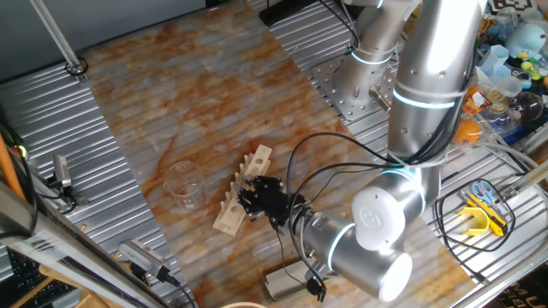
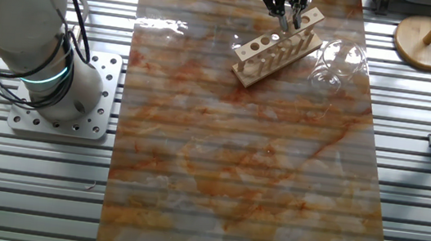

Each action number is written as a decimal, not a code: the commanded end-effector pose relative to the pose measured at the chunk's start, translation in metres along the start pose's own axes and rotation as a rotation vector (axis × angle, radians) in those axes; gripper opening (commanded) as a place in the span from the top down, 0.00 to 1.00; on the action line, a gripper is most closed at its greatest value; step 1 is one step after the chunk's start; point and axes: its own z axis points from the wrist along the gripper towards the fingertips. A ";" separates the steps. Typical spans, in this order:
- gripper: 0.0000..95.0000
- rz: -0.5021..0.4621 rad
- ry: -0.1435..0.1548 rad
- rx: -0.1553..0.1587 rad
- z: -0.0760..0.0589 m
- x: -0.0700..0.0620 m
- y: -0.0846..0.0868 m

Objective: Pour out the test tube

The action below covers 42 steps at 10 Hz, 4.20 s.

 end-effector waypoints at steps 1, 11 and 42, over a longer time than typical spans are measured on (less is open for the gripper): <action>0.80 0.009 0.005 -0.004 -0.001 -0.001 -0.001; 1.00 0.018 0.019 -0.006 -0.001 -0.001 0.000; 1.00 -0.065 0.009 -0.019 -0.028 0.063 -0.008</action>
